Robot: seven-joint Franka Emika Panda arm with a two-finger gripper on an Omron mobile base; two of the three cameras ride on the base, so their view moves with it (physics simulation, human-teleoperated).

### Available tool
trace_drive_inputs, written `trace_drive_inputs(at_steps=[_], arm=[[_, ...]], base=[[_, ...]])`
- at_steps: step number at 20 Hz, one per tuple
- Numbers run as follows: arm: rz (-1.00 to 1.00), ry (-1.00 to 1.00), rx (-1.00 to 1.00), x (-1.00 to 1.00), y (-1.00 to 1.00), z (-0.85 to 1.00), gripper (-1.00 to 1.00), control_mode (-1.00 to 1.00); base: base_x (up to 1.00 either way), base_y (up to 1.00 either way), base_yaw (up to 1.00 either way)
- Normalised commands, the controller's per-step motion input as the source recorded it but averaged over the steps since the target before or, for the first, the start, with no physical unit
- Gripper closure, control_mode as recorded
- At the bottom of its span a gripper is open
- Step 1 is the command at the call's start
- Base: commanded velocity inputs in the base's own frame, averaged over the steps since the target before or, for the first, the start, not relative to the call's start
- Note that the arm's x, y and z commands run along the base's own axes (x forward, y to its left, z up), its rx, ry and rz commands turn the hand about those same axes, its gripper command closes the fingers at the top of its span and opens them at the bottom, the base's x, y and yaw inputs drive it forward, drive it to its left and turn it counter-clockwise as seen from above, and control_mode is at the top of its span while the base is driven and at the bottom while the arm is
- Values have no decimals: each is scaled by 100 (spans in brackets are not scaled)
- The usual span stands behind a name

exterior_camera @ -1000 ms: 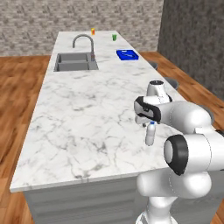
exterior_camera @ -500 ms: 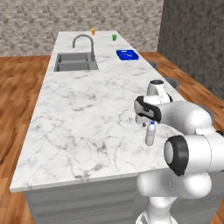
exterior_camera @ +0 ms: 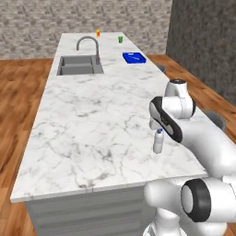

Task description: Place the drinks on the dining counter in a tight cluster.

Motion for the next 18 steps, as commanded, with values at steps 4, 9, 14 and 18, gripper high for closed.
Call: trace_drive_inputs(at_steps=[4, 9, 14, 18], arm=[[0, -1, 2, -96, 0, 42, -100, -100], [0, -2, 0, -67, 4, 46, -100, -100], [0, -6, 0, -66, 13, 46, -100, -100], [1, -5, 1, -56, 14, 26, -100, -100]], base=[[0, 0, 0], [0, 0, 0], [0, 0, 0], [0, 0, 0]])
